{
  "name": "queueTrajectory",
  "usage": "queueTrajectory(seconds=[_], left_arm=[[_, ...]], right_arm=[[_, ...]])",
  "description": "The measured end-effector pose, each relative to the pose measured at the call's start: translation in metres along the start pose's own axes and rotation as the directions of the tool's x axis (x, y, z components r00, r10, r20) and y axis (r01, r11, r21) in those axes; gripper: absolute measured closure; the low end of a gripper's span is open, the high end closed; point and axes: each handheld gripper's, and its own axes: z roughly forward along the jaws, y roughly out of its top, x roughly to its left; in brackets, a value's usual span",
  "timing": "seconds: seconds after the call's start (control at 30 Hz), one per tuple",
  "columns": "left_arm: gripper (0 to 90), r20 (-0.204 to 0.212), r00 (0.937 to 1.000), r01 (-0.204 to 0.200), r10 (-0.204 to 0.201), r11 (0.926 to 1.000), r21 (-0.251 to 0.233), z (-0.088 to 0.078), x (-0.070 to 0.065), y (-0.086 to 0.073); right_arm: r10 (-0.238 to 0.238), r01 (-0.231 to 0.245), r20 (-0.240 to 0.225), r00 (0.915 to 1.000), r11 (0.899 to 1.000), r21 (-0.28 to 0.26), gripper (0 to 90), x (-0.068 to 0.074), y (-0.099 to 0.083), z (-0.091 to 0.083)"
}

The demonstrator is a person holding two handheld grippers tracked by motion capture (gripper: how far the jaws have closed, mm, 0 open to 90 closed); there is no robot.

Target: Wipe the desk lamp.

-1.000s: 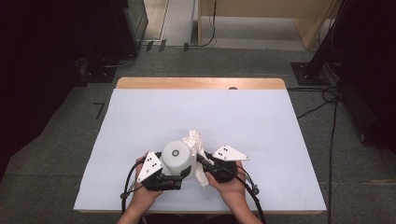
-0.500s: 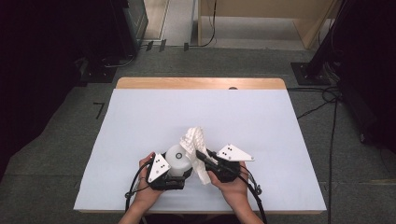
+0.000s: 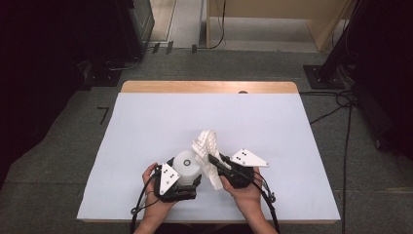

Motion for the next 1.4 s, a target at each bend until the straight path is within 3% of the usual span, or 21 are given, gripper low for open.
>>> queueTrajectory(seconds=[0.1, 0.17, 0.23, 0.33, 0.47, 0.57, 0.7, 0.77, 0.83, 1.0, 1.07, 1.23, 1.33, 1.4], left_arm=[[8.4, -0.003, 1.0, 0.004, -0.004, 1.0, 0.001, 0.0, -0.002, 0.001], [8.7, 0.018, 0.9998, -0.004, 0.004, 0.9999, 0.011, -0.001, 0.0, 0.003], [8.8, 0.056, 0.9984, 0.013, -0.013, 0.9998, 0.012, -0.002, 0.006, 0.005], [8.8, 0.154, 0.9876, 0.033, -0.028, 0.9989, -0.033, -0.009, 0.016, 0.012], [8.8, 0.22, 0.9752, 0.043, -0.02, 0.9943, -0.097, -0.02, 0.02, 0.022], [8.8, 0.224, 0.9745, 0.039, -0.012, 0.9923, -0.117, -0.025, 0.025, 0.026], [8.9, 0.259, 0.9656, 0.068, -0.028, 0.9864, -0.15, -0.031, 0.035, 0.029], [8.9, 0.262, 0.9648, 0.057, -0.016, 0.9876, -0.146, -0.031, 0.037, 0.029], [8.9, 0.269, 0.9632, 0.051, -0.012, 0.9892, -0.138, -0.029, 0.037, 0.027], [8.9, 0.265, 0.9641, 0.009, 0.018, 0.9949, -0.1, -0.021, 0.029, 0.022], [8.9, 0.273, 0.9617, 0.007, 0.021, 0.9948, -0.102, -0.021, 0.027, 0.022], [8.9, 0.286, 0.9581, 0.028, 0.009, 0.9917, -0.125, -0.025, 0.031, 0.025], [8.9, 0.275, 0.9614, 0.018, 0.019, 0.9912, -0.131, -0.023, 0.032, 0.023], [8.8, 0.269, 0.9627, 0.004, 0.031, 0.9917, -0.129, -0.021, 0.032, 0.021]], right_arm=[[0.002, -0.002, -0.004, 1.0, 1.0, 0.0, 76.6, 0.002, 0.0, 0.0], [-0.003, 0.003, -0.007, 1.0, 1.0, -0.011, 76.6, 0.003, 0.002, -0.001], [-0.006, 0.006, -0.013, 0.9999, 1.0, -0.021, 76.6, 0.005, 0.005, -0.003], [-0.011, 0.01, -0.023, 0.9997, 0.999, -0.04, 76.6, 0.009, 0.009, -0.007], [-0.029, 0.027, -0.042, 0.9987, 0.999, -0.031, 76.6, 0.016, 0.008, -0.004], [-0.056, 0.056, -0.035, 0.9978, 0.998, -0.01, 76.7, 0.019, 0.003, 0.002], [-0.048, 0.051, -0.045, 0.9978, 0.998, 0.049, 76.6, 0.018, -0.004, 0.01], [-0.028, 0.031, -0.044, 0.9986, 0.997, 0.069, 76.6, 0.017, -0.008, 0.014], [-0.034, 0.037, -0.038, 0.9987, 0.997, 0.067, 76.7, 0.019, -0.007, 0.014], [-0.042, 0.041, -0.047, 0.998, 0.999, -0.007, 76.7, 0.021, 0.006, 0.002], [-0.054, 0.053, -0.044, 0.9975, 0.998, -0.036, 76.6, 0.021, 0.011, -0.004], [-0.037, 0.038, -0.037, 0.9986, 0.999, 0.019, 76.7, 0.018, 0.001, 0.004], [-0.03, 0.032, -0.04, 0.9988, 0.998, 0.054, 76.6, 0.015, -0.004, 0.01], [-0.027, 0.029, -0.036, 0.999, 0.998, 0.05, 76.6, 0.013, -0.003, 0.009]])
